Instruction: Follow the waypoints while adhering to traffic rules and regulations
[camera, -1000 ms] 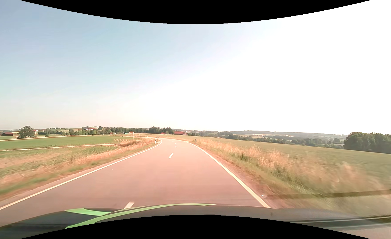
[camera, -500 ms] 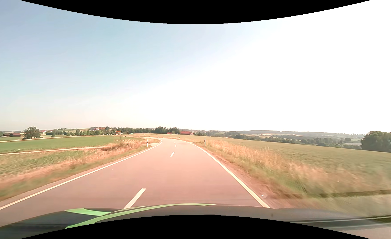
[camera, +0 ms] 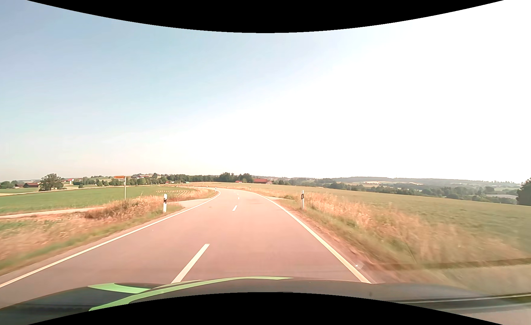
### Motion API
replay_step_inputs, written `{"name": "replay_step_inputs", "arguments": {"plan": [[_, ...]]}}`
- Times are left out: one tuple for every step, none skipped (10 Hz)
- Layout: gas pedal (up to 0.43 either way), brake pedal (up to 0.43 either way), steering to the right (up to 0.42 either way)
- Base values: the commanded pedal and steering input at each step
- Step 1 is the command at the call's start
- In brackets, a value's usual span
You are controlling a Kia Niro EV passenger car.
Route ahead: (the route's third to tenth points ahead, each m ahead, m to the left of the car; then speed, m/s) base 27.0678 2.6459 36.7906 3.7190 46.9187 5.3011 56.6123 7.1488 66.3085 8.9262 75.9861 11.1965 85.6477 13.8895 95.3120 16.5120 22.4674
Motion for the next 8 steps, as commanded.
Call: {"name": "replay_step_inputs", "arguments": {"plan": [[0.150, 0.000, -0.020], [0.157, 0.000, -0.020], [0.157, 0.000, -0.020], [0.157, 0.000, -0.020], [0.157, 0.000, -0.020], [0.157, 0.000, -0.020], [0.157, 0.000, -0.020], [0.157, 0.000, -0.020]]}}
